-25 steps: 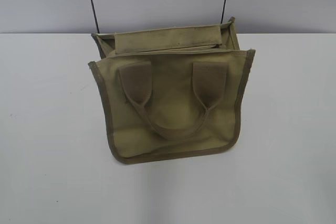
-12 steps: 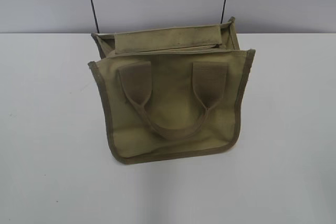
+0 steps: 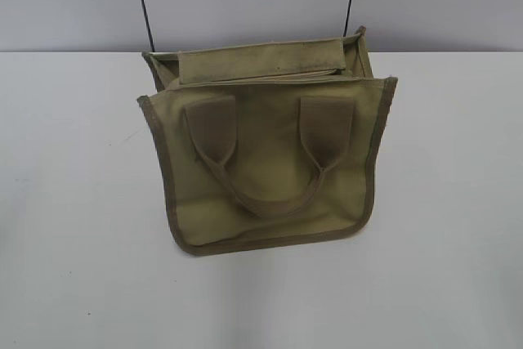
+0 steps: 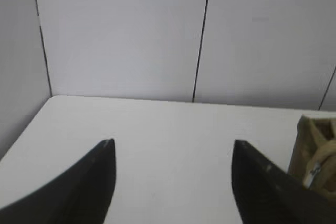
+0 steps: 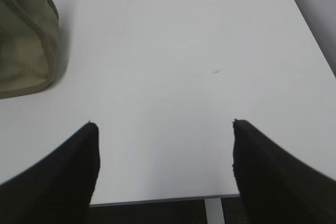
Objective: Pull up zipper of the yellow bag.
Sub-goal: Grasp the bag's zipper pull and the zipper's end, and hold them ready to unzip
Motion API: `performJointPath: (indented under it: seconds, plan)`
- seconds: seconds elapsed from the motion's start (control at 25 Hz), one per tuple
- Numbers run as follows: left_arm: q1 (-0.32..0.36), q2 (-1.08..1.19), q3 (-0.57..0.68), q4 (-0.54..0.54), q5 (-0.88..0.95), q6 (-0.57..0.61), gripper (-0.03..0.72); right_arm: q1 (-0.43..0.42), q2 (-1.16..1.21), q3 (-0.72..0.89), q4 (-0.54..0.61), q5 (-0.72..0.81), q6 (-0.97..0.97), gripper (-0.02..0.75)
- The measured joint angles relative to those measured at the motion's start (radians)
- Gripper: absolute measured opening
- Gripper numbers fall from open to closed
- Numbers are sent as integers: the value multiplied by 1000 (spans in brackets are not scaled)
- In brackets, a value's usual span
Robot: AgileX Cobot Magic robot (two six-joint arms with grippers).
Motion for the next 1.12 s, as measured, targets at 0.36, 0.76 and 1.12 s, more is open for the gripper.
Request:
performJointPath:
  seconds: [0.36, 0.76, 1.12]
  plan:
    - [0, 386, 224, -29, -672, 0, 500, 0, 0, 0, 0, 0, 0, 577]
    - [0, 912, 262, 363, -1170, -200, 414, 0, 0, 0, 0, 0, 0, 577]
    - [0, 1431, 242, 734, -1661, -344, 348, 0, 0, 0, 0, 0, 0, 577]
